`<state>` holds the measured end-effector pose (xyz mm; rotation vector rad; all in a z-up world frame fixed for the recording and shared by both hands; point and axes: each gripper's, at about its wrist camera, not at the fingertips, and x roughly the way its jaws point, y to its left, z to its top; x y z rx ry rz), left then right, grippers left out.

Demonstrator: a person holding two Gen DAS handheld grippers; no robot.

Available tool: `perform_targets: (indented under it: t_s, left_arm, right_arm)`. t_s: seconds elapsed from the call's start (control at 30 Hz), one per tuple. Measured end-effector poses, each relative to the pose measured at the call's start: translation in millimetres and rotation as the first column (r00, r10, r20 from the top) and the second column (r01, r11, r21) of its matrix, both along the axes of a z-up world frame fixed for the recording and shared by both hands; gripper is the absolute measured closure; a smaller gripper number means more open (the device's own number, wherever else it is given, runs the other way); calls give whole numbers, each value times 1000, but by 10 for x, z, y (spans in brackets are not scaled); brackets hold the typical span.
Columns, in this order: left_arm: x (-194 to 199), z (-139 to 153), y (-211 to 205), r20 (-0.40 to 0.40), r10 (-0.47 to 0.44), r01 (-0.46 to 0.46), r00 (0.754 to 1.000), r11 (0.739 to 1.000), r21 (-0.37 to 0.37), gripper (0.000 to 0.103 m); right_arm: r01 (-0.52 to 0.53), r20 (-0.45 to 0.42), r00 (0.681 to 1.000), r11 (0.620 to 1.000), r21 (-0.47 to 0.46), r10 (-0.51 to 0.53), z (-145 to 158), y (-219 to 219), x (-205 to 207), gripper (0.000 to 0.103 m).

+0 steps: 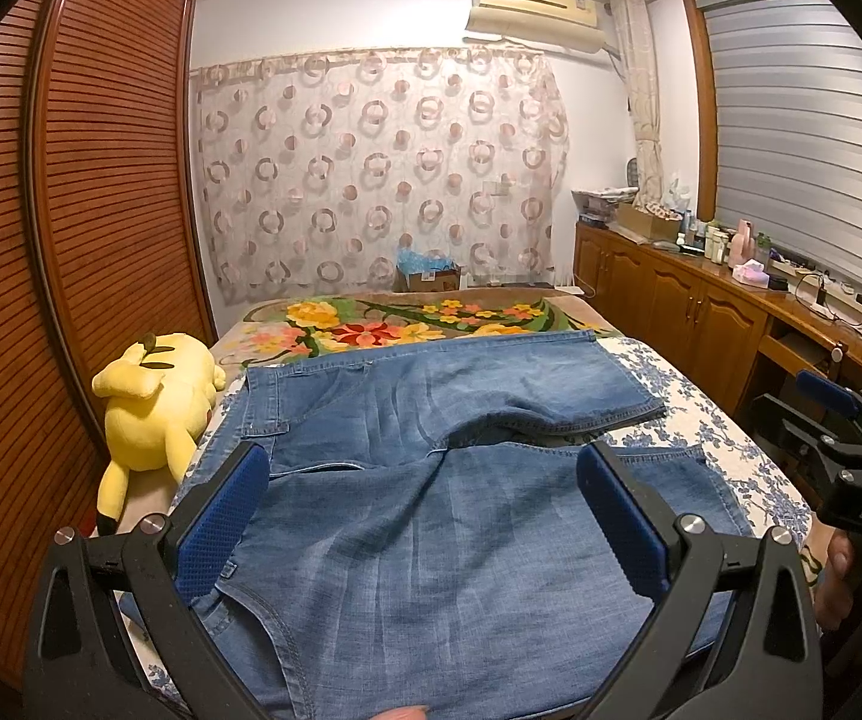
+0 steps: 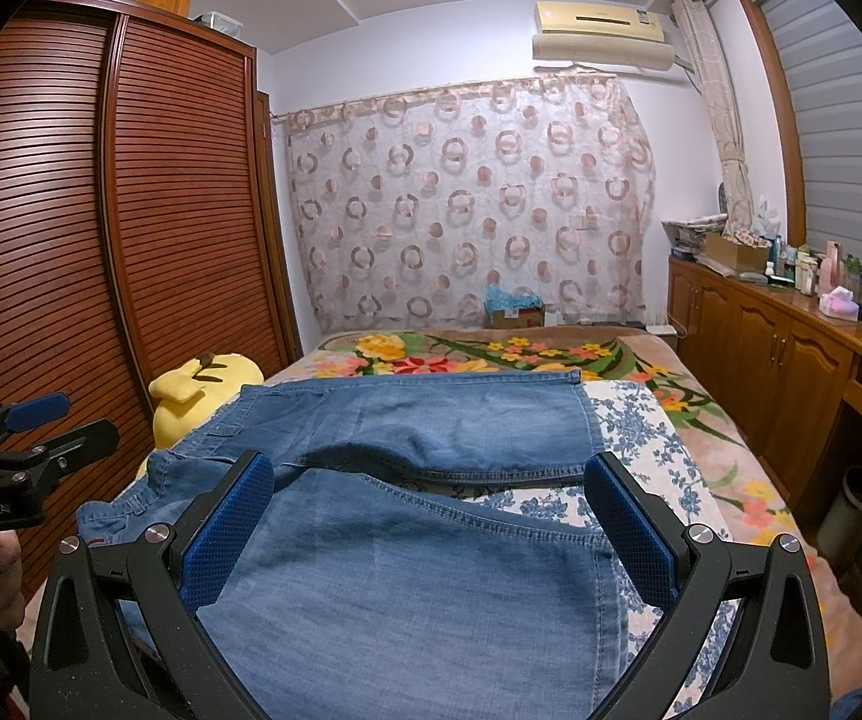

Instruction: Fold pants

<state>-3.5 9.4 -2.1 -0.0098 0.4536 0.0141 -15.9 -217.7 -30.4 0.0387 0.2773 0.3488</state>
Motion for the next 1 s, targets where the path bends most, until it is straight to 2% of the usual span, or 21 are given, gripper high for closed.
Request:
perform_targets:
  t_s: [1.0]
  left_arm:
    - [-10,-3,-17,5,1,-1,1000,1000,6,0]
  right_arm:
    - [7,8,1000,1000,8,-7,19,32,-52,0]
